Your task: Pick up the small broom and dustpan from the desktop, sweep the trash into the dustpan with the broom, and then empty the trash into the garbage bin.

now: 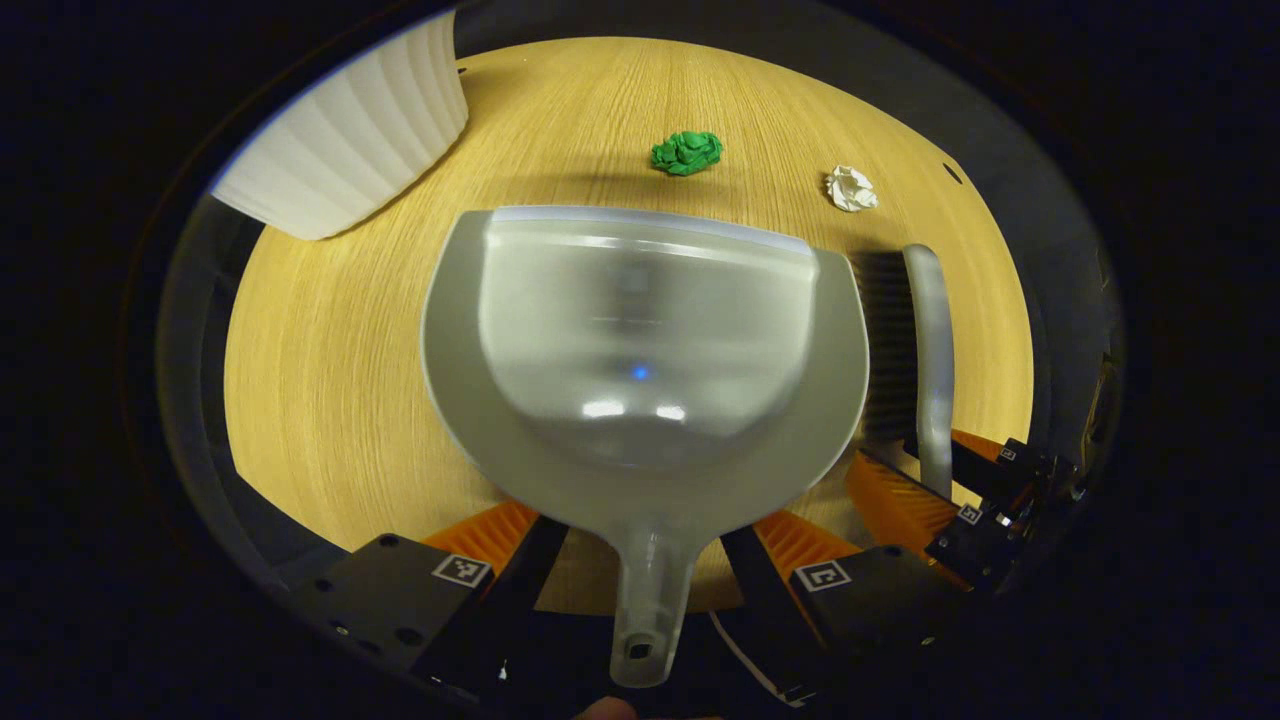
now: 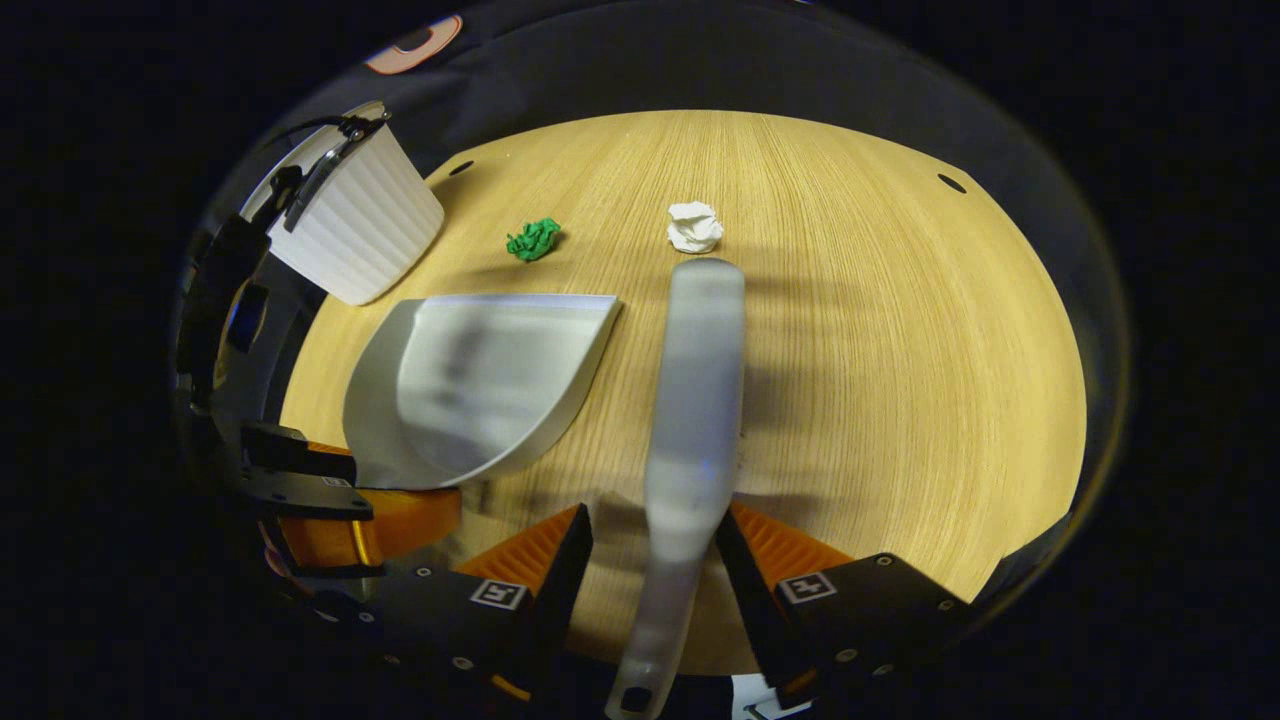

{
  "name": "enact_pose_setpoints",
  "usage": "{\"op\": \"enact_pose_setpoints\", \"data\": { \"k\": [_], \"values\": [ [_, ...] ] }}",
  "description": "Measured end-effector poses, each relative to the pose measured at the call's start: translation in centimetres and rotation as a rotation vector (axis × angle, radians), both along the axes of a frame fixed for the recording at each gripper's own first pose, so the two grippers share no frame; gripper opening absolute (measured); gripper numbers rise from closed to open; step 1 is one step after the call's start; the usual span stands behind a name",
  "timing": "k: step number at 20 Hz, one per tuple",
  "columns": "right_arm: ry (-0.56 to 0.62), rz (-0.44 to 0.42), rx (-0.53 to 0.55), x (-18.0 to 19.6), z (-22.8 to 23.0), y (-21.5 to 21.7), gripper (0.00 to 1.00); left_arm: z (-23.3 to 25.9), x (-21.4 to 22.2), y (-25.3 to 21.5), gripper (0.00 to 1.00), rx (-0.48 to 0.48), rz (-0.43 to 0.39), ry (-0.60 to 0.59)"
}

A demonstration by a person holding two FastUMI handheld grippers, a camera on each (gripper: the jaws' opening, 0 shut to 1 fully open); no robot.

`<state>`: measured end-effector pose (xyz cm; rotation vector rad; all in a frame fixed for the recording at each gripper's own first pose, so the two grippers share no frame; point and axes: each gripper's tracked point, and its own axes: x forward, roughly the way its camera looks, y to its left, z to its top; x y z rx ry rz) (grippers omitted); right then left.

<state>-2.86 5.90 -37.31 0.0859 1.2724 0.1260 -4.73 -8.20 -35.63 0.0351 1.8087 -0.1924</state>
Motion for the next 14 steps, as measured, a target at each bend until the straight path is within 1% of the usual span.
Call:
{"op": "enact_pose_setpoints", "data": {
  "k": [1,2,3,4,5,6,7,9,14],
  "values": [
    [0.004,-0.004,-0.007,0.2,-0.1,-0.2,0.64,0.0,0.0,-0.3,0.88,-0.006,-0.005,0.010],
    [0.007,-0.012,-0.013,0.2,-0.1,-0.4,0.58,0.0,0.1,-0.1,0.84,-0.004,-0.016,0.014],
    [0.014,-0.021,-0.021,0.1,-0.2,-0.5,0.45,-0.2,0.1,0.2,0.71,0.007,-0.025,0.017],
    [0.021,-0.029,-0.029,0.2,-0.2,-0.8,0.40,0.0,0.1,0.5,0.59,0.020,-0.033,0.023],
    [0.021,-0.037,-0.026,0.3,0.0,-1.1,0.39,0.1,0.2,0.7,0.47,0.024,-0.038,0.035],
    [0.026,-0.041,-0.023,0.3,0.0,-1.2,0.35,0.3,0.2,0.5,0.44,0.024,-0.046,0.035],
    [0.029,-0.043,-0.013,0.2,0.1,-1.2,0.24,0.3,0.2,0.4,0.41,0.022,-0.058,0.036],
    [0.034,-0.055,0.000,0.5,0.0,-1.4,0.22,0.4,0.2,0.5,0.35,0.018,-0.076,0.040],
    [0.023,-0.075,-0.012,2.6,0.7,-3.8,0.17,0.5,0.9,1.1,0.31,-0.008,-0.121,0.030]
  ]
}}
